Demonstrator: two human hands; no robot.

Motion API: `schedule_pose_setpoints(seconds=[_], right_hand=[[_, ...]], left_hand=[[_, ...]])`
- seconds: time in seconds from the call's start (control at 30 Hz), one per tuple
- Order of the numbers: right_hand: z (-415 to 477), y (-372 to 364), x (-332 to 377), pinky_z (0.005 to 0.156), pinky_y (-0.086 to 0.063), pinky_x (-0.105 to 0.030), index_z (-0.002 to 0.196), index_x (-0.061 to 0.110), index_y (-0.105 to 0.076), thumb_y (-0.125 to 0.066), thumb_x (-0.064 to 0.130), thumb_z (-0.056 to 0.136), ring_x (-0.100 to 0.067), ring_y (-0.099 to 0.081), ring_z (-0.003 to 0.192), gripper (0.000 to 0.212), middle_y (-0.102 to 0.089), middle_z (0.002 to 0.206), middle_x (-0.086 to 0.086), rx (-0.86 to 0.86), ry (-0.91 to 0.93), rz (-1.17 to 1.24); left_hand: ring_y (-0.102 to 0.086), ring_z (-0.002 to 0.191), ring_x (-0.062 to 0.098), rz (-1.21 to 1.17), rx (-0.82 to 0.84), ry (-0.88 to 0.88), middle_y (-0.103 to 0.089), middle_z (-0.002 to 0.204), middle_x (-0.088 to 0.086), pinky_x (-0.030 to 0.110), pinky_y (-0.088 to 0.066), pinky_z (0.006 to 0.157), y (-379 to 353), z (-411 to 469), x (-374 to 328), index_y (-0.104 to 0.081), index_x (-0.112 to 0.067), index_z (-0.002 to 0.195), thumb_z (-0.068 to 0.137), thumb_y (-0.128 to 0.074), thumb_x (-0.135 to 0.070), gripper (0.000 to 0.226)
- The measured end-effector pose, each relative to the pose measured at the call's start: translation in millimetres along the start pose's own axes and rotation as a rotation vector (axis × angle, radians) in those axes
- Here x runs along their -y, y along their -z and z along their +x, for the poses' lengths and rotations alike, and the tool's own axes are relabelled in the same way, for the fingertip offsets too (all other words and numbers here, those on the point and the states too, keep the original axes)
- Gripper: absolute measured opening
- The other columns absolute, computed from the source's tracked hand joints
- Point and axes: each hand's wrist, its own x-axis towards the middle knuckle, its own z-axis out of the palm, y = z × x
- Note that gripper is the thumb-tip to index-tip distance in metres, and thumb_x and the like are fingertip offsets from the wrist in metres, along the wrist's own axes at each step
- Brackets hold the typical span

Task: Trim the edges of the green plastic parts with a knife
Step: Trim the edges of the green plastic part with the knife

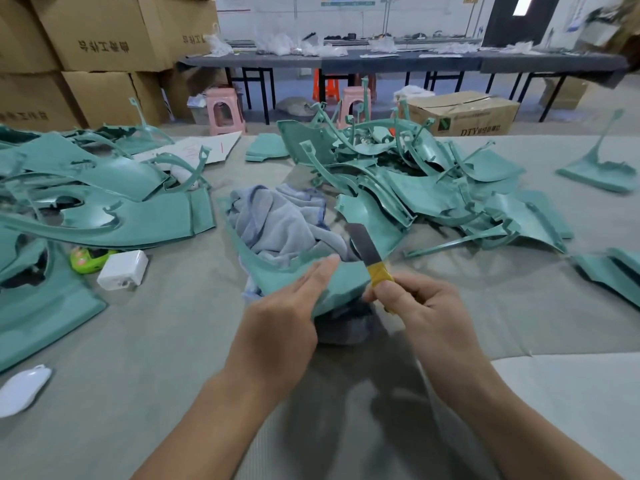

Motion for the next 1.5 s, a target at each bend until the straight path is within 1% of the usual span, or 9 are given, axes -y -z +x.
schedule_pose_setpoints(seconds=[0.1,0.23,0.4,0.6,0.73,0.9,1.1,1.33,1.5], right_hand=[[1.7,4.0,1.7,0.081,-0.056,-0.025,0.078,0.01,-0.079,-0.064,0.003,0.095,-0.015,-0.069,0.096,0.024,-0.071,0.101,-0.002,0.029,0.062,0.056],[4.7,3.9,1.4,0.072,-0.058,-0.027,0.076,0.005,-0.076,-0.059,0.0,0.097,-0.014,-0.069,0.083,0.028,-0.075,0.089,-0.01,-0.02,-0.05,0.211],[-0.4,2.4,-0.4,0.065,-0.052,-0.026,0.076,0.012,-0.077,-0.064,0.008,0.096,-0.013,-0.064,0.068,0.024,-0.073,0.075,-0.009,0.09,0.056,-0.017],[-18.0,-9.1,-2.0,0.061,-0.052,-0.044,0.08,0.021,-0.067,-0.053,0.052,0.093,-0.021,-0.059,0.061,0.036,-0.065,0.066,-0.004,0.226,0.126,-0.321],[-11.0,-9.5,-5.0,0.055,-0.043,-0.026,0.071,0.019,-0.06,-0.056,0.041,0.097,-0.013,-0.053,0.058,0.035,-0.06,0.063,0.003,0.108,0.117,-0.496],[4.0,5.2,-12.7,0.064,-0.051,-0.044,0.072,0.017,-0.061,-0.054,0.03,0.102,-0.025,-0.058,0.061,0.034,-0.06,0.058,-0.002,-0.183,-0.01,-0.599],[-21.3,-20.3,-6.0,0.054,-0.039,-0.032,0.075,0.023,-0.047,-0.046,0.051,0.098,-0.016,-0.047,0.058,0.035,-0.051,0.065,0.005,0.175,0.262,-0.595],[1.8,9.1,-15.3,0.064,-0.048,-0.041,0.074,0.016,-0.063,-0.053,0.029,0.101,-0.025,-0.057,0.064,0.032,-0.06,0.058,0.0,-0.238,-0.036,-0.691],[-29.5,-22.0,5.0,0.055,-0.034,-0.022,0.077,0.027,-0.045,-0.047,0.049,0.097,-0.007,-0.043,0.057,0.03,-0.047,0.062,0.011,0.161,0.269,-0.588]], left_hand=[[-0.068,0.102,0.007,-0.176,-0.098,0.009,-0.073,0.119,-0.01,0.012,-0.046,0.088,2.4,-0.9,5.1,-0.057,-0.034,0.14,0.069,-0.081,-0.007,0.079],[-0.063,0.11,-0.003,-0.248,-0.005,0.303,-0.069,0.121,-0.025,0.011,-0.046,0.093,-2.2,0.6,14.2,-0.068,-0.048,0.122,0.071,-0.062,-0.066,0.055],[-0.065,0.093,-0.002,-0.268,-0.045,0.311,-0.061,0.103,-0.042,0.002,-0.041,0.069,-3.8,6.8,23.4,-0.074,-0.05,0.1,0.084,-0.061,-0.059,0.022],[-0.066,0.064,0.025,-0.127,-0.096,0.204,-0.074,0.077,-0.005,0.024,-0.04,0.06,-6.9,6.3,19.1,-0.078,-0.035,0.095,0.084,-0.064,-0.045,0.02],[-0.07,0.072,0.016,-0.152,-0.085,0.239,-0.075,0.084,-0.015,0.031,-0.054,0.062,-4.2,6.7,13.9,-0.077,-0.043,0.102,0.088,-0.061,-0.049,0.022],[-0.068,0.069,0.012,-0.173,-0.09,0.258,-0.073,0.079,-0.017,0.028,-0.049,0.06,-2.7,8.5,10.4,-0.077,-0.045,0.099,0.089,-0.058,-0.054,0.023],[-0.062,0.058,0.026,-0.101,-0.101,0.224,-0.07,0.065,-0.003,0.028,-0.041,0.053,-4.1,8.6,12.3,-0.079,-0.033,0.087,0.085,-0.061,-0.049,0.024],[-0.059,0.072,0.013,-0.125,-0.108,0.244,-0.064,0.091,-0.026,0.011,-0.029,0.055,-0.5,7.8,9.7,-0.077,-0.043,0.094,0.089,-0.059,-0.053,0.022],[-0.063,0.063,0.029,-0.086,-0.067,0.233,-0.071,0.066,0.001,0.03,-0.047,0.054,-3.1,8.6,12.3,-0.08,-0.03,0.088,0.087,-0.054,-0.053,0.035]])
